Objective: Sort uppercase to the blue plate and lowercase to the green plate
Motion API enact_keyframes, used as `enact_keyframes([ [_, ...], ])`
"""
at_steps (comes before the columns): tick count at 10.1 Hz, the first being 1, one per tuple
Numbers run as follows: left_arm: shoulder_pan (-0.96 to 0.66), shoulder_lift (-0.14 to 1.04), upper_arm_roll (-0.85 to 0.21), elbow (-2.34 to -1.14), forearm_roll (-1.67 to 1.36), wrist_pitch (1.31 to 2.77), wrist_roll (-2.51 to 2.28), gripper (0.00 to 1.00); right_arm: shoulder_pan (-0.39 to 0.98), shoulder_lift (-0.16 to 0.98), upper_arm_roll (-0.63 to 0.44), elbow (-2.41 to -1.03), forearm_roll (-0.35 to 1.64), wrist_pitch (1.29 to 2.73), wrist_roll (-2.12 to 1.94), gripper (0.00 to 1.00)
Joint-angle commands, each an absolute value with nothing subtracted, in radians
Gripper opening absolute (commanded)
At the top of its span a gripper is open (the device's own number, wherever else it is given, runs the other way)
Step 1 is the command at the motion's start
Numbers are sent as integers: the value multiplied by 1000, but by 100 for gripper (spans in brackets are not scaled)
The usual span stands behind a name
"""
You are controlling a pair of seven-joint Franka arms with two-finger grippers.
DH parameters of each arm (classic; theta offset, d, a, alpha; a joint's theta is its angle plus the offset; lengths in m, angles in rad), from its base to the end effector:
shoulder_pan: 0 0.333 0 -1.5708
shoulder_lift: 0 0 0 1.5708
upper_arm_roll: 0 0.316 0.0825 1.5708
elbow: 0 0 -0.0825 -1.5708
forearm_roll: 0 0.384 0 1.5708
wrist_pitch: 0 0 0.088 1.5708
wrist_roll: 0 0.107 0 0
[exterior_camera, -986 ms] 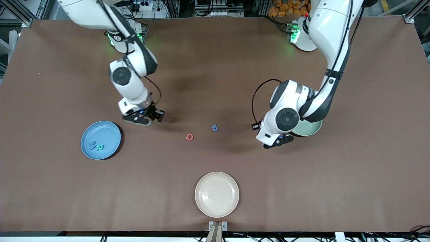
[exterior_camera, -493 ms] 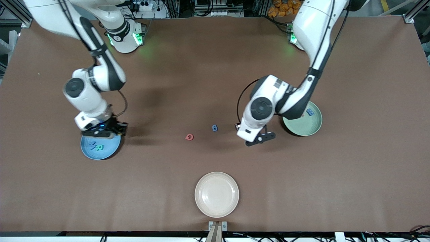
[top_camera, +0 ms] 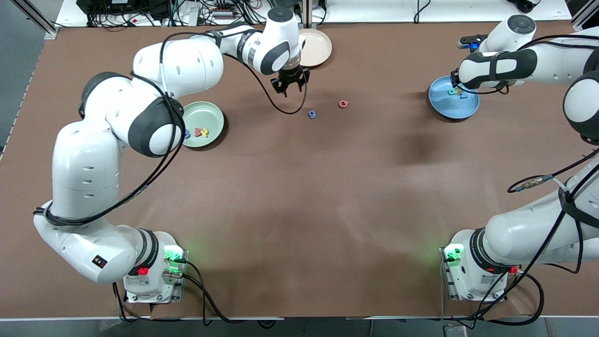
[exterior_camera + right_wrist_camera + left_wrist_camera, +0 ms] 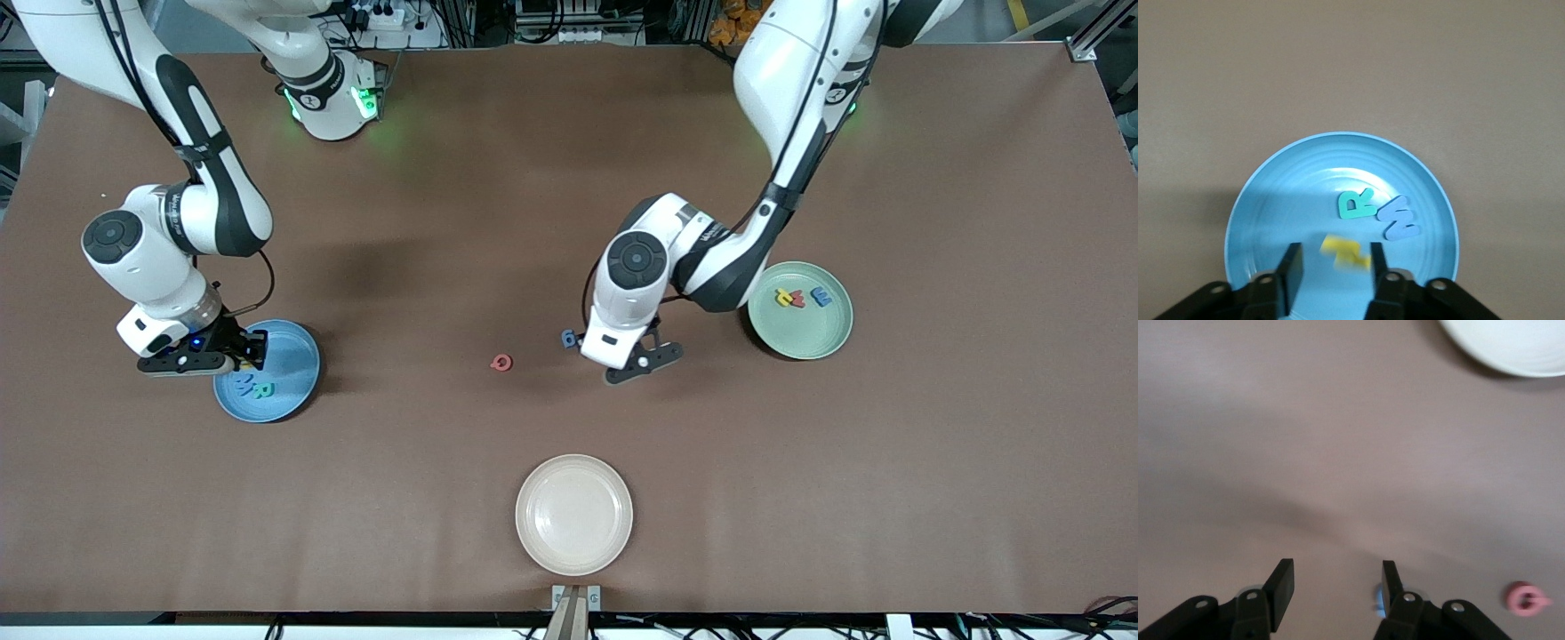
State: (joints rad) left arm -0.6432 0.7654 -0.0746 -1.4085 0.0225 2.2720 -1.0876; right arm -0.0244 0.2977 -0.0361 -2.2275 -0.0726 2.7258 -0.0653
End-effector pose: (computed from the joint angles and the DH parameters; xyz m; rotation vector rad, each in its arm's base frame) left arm 0.5650 -0.4774 0.2571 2.9876 0.5738 0.0554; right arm 0.5675 -0.0316 0.2580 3.0660 0.1088 0.3034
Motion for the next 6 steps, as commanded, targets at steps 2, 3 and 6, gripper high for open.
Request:
enact_keyframes([
  [2, -770, 857, 26, -1339, 51, 2393, -1131, 69, -17, 308, -31, -2212, -77, 2711, -46, 100],
  [3, -800, 886, 44, -1325, 75, 2399, -1128, 69, -11, 308, -29, -2212, -77, 2711, -20, 100],
  [6, -847, 928, 41, -1324, 196, 2399, -1129, 68, 2, 308, -29, -2210, -77, 2711, 5, 100],
])
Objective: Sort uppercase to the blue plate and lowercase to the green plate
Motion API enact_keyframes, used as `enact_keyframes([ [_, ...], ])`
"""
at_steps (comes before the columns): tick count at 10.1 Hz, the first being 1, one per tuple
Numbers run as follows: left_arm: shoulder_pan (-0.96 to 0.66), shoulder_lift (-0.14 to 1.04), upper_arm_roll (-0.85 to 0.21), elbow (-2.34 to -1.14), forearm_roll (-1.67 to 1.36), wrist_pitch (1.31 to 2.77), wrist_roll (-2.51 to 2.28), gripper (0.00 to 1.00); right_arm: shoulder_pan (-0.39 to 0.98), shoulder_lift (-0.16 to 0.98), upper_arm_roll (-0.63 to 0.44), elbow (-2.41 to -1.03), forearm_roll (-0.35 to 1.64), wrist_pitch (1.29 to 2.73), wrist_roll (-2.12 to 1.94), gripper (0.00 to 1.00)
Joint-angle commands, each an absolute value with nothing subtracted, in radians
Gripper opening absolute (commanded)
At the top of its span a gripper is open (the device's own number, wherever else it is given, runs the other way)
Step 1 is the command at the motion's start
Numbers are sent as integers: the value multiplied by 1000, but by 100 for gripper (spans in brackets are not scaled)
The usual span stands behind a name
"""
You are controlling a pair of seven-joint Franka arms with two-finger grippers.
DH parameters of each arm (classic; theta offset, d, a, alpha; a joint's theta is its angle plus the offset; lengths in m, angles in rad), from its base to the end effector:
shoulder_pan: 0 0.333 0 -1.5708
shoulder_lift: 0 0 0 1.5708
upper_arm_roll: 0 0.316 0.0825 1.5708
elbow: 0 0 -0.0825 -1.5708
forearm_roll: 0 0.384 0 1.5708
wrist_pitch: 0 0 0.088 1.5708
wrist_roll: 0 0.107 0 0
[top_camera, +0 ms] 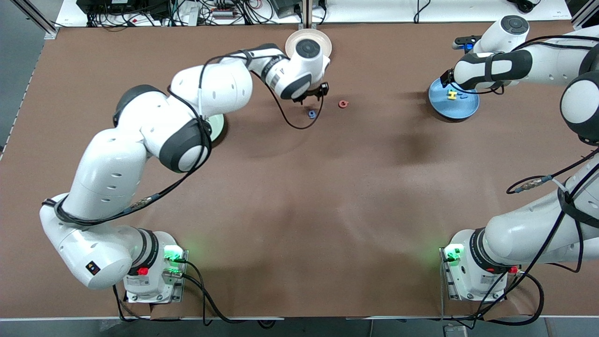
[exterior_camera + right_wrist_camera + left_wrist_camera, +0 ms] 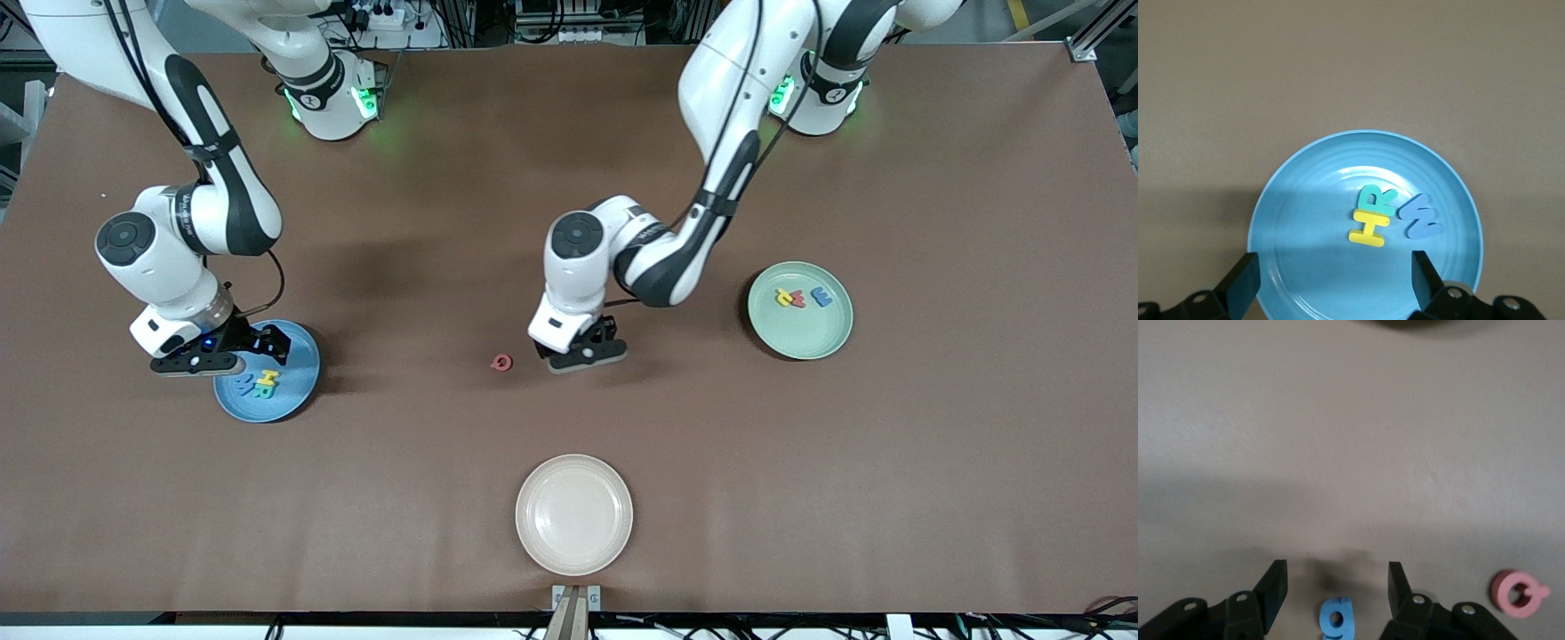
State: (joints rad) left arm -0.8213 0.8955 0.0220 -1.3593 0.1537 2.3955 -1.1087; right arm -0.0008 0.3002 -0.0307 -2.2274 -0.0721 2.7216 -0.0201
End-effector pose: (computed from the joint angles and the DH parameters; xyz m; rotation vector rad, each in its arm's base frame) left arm 0.5212 -0.5396 0.1940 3.0738 0.2995 0.2880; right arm 0.5676 -0.0152 0.2561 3.0767 0.0828 0.2973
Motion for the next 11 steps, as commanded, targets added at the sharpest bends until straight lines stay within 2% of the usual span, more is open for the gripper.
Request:
enact_keyframes([
  [1, -856, 934, 40, -1327, 215, 2399, -1126, 67, 0, 307, -29, -2209, -77, 2711, 3, 100],
  [5, -854, 931, 37, -1330, 212, 2396, -1118, 54, -2, 287, -29, -2195, -75, 2698, 2, 100],
  [8, -853, 931, 31, -1344, 209, 2393, -1118, 53, 0, 268, -29, -2155, -72, 2603, 26, 100],
  [11, -848, 931, 12, -1345, 201, 2387, -1127, 53, -5, 264, -31, -2138, -71, 2594, 26, 100],
])
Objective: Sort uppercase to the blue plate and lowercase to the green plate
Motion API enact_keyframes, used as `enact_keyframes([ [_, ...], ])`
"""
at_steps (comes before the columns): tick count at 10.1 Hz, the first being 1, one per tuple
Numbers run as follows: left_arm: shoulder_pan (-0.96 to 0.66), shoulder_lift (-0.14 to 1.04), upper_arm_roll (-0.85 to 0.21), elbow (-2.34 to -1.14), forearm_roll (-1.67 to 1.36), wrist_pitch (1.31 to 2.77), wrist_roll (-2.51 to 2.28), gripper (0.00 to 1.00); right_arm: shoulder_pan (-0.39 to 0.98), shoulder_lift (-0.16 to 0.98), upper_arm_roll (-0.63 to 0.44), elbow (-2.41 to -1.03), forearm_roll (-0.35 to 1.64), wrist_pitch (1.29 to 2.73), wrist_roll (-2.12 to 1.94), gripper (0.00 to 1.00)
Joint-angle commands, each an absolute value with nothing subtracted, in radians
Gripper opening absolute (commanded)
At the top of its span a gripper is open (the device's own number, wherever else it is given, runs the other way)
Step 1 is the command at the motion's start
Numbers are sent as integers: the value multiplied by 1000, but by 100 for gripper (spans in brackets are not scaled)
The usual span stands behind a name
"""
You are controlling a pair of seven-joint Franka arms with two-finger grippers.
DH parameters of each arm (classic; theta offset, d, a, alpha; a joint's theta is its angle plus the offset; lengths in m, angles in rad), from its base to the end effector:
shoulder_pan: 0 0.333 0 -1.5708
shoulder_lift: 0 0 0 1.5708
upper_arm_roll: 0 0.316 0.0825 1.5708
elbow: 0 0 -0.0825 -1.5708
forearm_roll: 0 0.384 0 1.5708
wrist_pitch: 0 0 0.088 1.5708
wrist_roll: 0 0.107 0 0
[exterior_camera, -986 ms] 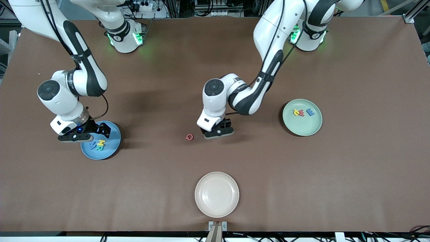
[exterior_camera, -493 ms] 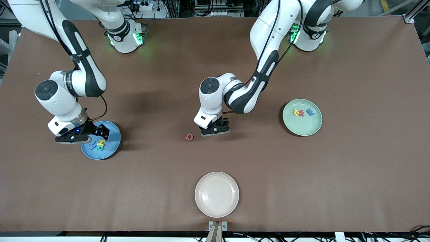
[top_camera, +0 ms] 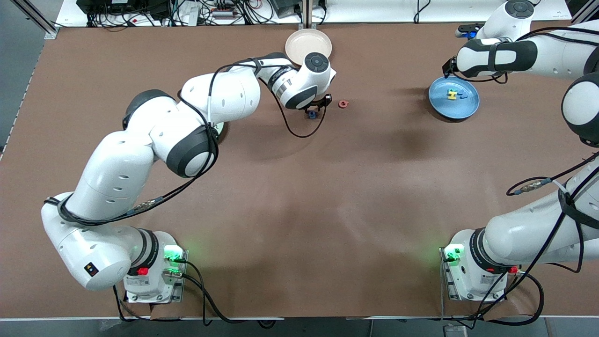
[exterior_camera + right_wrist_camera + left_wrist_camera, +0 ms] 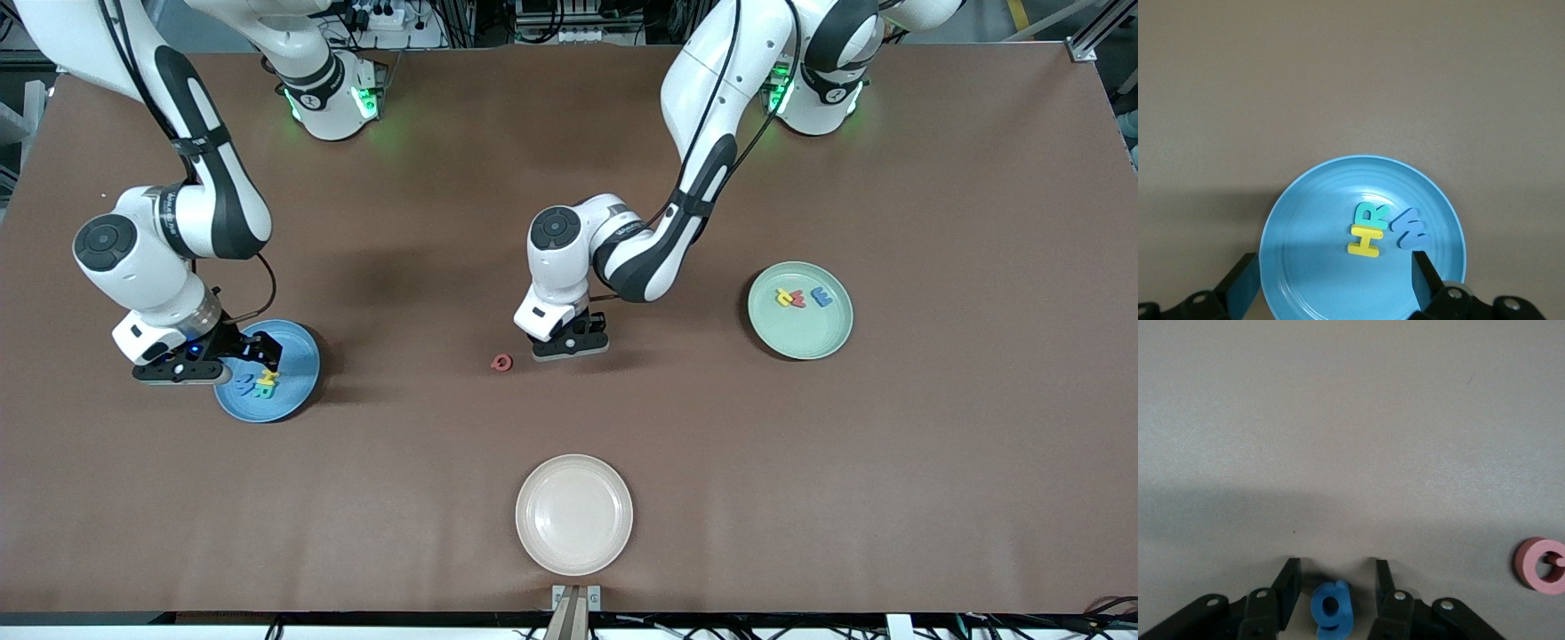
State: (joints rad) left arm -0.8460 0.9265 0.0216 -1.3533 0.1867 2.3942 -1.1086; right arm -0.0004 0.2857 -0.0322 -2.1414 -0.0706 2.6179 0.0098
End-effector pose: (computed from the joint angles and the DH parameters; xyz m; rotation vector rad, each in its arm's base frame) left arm 0.5057 -0.5500 0.1734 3.1119 0.2255 0.2958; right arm 0.5886 -0.0172 0.2886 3.0755 0.0270 0.2932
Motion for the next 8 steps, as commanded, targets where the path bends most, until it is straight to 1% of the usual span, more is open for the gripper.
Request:
enact_keyframes([
  [1, -847, 930, 8, -1345, 189, 2369, -1127, 47, -5, 265, -31, -2119, -71, 2570, 38, 100],
  [4, -847, 931, 8, -1347, 187, 2350, -1126, 41, 17, 273, -25, -1990, -71, 2371, 109, 100],
  [5, -847, 931, 8, -1347, 186, 2344, -1126, 38, 21, 276, -25, -1962, -71, 2343, 113, 100],
  [8, -847, 930, 8, -1353, 178, 2335, -1126, 24, 40, 293, -20, -1936, -66, 2335, 145, 100],
])
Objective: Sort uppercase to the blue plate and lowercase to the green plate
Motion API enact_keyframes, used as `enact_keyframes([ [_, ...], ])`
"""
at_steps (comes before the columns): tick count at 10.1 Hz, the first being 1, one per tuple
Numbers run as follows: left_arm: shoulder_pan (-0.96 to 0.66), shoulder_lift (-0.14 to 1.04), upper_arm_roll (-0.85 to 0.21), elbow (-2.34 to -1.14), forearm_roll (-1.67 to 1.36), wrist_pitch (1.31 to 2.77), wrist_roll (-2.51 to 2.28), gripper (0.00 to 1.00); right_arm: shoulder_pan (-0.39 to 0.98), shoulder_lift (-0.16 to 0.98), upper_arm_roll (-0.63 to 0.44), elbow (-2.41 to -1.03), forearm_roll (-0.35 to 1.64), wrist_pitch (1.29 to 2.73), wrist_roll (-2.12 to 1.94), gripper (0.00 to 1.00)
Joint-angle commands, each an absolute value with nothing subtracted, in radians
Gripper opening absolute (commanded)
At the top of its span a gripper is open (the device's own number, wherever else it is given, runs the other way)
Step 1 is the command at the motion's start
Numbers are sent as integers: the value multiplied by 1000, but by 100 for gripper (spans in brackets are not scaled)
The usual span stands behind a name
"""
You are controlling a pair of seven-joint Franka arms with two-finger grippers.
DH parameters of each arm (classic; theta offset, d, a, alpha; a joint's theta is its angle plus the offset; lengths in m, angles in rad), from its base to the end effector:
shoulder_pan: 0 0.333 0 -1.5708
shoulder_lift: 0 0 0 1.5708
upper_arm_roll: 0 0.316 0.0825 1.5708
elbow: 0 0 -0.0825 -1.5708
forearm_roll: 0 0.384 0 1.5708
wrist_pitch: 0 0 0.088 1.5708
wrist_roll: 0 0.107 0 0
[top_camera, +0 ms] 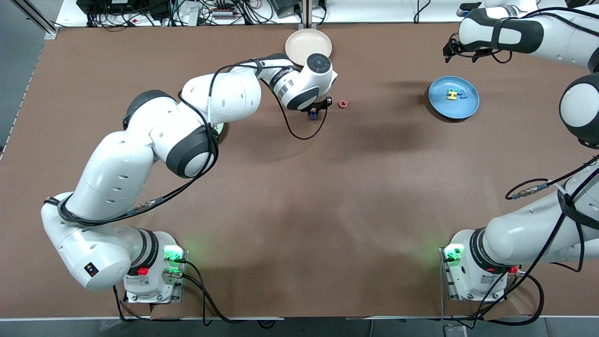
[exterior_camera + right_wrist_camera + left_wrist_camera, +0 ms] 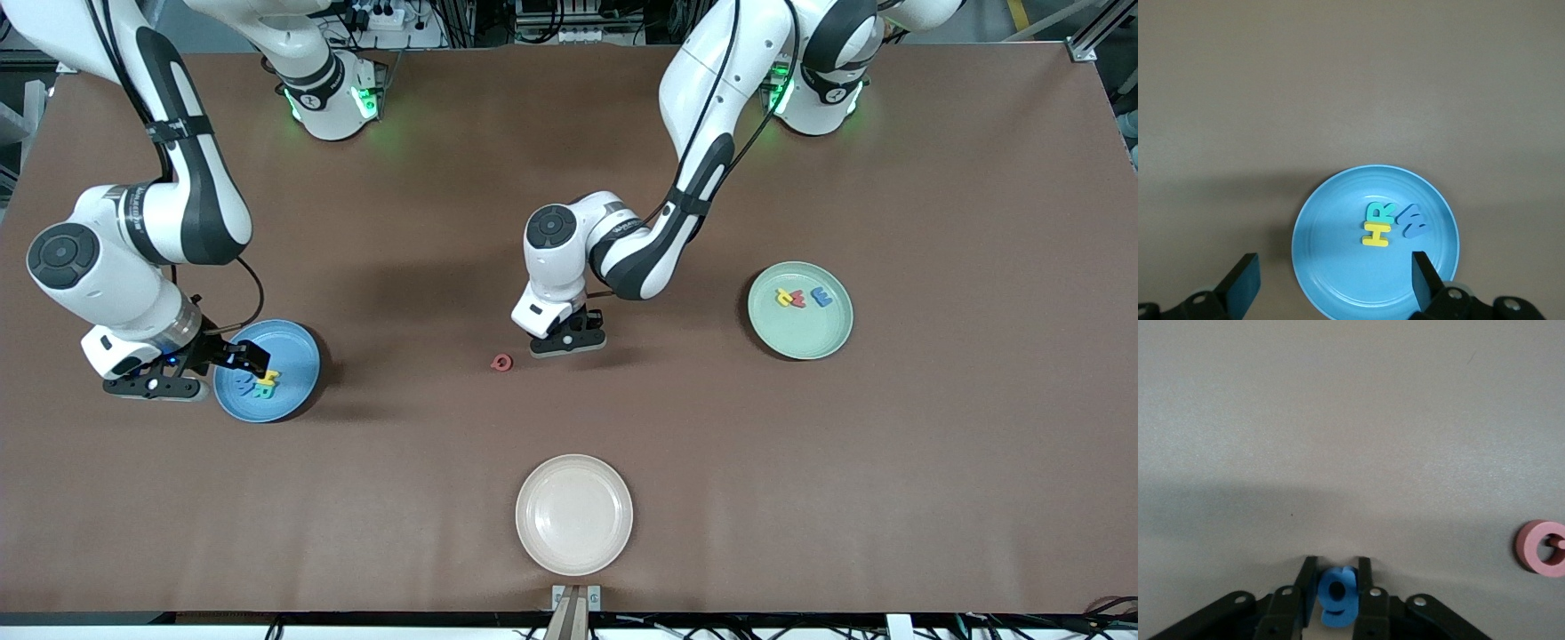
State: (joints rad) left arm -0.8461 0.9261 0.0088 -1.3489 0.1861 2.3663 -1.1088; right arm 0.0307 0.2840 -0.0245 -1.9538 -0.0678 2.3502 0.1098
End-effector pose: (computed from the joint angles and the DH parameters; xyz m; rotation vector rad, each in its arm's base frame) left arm 0.4998 -0.5535 0.1729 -3.1172 -0.2193 -0.2652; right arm 0.6199 0.0036 0.3441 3.0842 -0.0884 0.1784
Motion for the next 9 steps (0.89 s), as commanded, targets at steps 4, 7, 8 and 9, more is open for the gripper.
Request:
enact_keyframes([
  [4, -844, 922, 6, -1353, 178, 2271, -1117, 20, 48, 304, 26, -1928, -66, 2333, 247, 100],
  [7, -806, 896, -31, -1353, 176, 2205, -1068, 20, 69, 304, 29, -1928, -67, 2333, 296, 100],
  [8, -801, 879, -34, -1356, 161, 2168, -1042, 18, 74, 304, 40, -1928, -66, 2333, 307, 100],
  [9, -795, 858, -34, -1376, 137, 2142, -1004, 17, 75, 305, 57, -1930, -67, 2327, 331, 100],
])
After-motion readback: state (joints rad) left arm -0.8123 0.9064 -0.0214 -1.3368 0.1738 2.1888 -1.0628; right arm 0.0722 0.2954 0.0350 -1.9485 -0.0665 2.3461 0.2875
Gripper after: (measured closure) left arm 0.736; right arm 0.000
